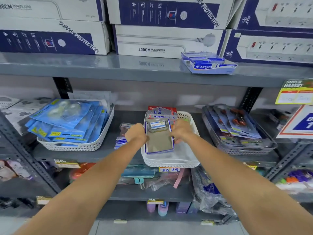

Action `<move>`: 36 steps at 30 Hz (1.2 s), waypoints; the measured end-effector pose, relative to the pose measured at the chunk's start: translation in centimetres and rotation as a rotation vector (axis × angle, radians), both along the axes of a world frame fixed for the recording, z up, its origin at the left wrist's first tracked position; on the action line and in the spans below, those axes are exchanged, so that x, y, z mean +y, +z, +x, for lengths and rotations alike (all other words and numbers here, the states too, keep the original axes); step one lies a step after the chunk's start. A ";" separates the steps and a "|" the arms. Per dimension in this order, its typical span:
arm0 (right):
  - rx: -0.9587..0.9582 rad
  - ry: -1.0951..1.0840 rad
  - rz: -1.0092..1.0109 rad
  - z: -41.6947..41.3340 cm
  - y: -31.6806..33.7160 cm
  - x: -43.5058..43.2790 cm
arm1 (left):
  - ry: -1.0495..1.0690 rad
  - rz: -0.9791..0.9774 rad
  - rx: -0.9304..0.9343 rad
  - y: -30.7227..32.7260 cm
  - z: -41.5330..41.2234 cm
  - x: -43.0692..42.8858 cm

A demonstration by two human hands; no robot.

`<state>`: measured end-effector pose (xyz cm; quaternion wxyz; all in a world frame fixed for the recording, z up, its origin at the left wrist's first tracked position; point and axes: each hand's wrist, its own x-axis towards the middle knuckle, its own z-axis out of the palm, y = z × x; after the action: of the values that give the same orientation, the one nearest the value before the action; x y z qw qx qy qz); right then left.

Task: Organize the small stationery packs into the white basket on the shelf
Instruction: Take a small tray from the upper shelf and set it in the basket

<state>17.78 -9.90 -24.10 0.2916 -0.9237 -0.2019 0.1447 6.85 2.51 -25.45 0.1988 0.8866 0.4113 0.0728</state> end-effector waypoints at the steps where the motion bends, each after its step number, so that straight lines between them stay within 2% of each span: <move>1: -0.006 0.005 -0.015 0.2 -0.5 0.1 | -0.015 0.026 0.030 -0.4 0.3 0.1; 7: -0.001 0.005 -0.071 0.7 -3.6 0.8 | -0.110 0.105 0.154 -2.2 1.5 0.7; 13: 0.052 0.008 -0.121 0.7 -6.2 1.1 | -0.266 0.341 0.300 -3.0 2.4 0.5; 18: 0.063 -0.012 -0.185 1.2 -7.5 1.0 | -0.341 0.403 0.368 -4.5 2.6 0.2; 29: 0.079 -0.020 -0.213 0.8 -8.3 1.1 | -0.407 0.466 0.428 -4.1 2.6 -0.1; 36: 0.144 -0.062 -0.184 0.5 -7.9 0.4 | -0.364 0.447 0.367 -3.7 1.7 -0.7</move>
<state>18.26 -9.54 -31.99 0.2237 -0.9396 -0.1377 0.2192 8.51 1.80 -29.11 -0.0680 0.9655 0.2489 -0.0361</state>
